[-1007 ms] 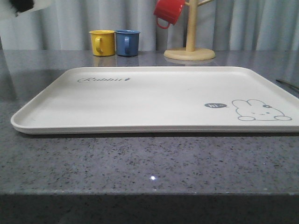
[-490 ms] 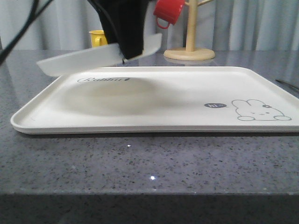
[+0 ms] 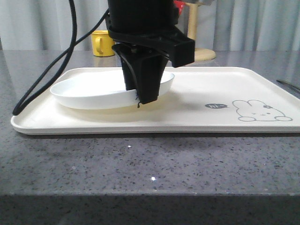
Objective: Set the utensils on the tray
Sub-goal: 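Carry the plate over the tray and lower it onto the tray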
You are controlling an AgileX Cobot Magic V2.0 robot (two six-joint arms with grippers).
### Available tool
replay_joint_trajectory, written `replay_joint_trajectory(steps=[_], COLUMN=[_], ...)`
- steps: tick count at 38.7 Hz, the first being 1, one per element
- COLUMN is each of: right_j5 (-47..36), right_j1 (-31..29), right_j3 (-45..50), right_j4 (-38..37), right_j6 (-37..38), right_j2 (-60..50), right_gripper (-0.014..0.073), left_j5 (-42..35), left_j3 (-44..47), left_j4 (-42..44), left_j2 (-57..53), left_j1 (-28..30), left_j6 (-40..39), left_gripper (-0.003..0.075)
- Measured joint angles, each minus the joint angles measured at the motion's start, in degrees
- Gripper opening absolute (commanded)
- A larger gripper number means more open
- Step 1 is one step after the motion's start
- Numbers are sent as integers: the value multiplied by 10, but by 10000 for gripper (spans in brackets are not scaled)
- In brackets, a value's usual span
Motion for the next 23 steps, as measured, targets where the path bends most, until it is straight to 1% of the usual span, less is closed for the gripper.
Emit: replay_joint_trajectory(steps=[3,6,14,15,17,20,23], right_j5=[0,0,0,0,0,0,0], right_j1=[0,0,0,0,0,0,0], right_j3=[0,0,0,0,0,0,0], right_j4=[0,0,0,0,0,0,0], right_j6=[0,0,0,0,0,0,0], right_j2=[0,0,0,0,0,0,0], right_gripper=[651,651,651,651,651,651,651], left_j5=[0,0,0,0,1,1,0], left_j3=[-1,-1,-2,-4,-11,-28,-39], left_j4=[0,0,0,0,0,0,0], left_j2=[2,4,8,8,8,8,-1], left_j1=[0,0,0,0,0,0,0], left_j6=[0,0,-1,-1,-1,-1,-1], left_gripper=[56,123,328,342,351,333,286])
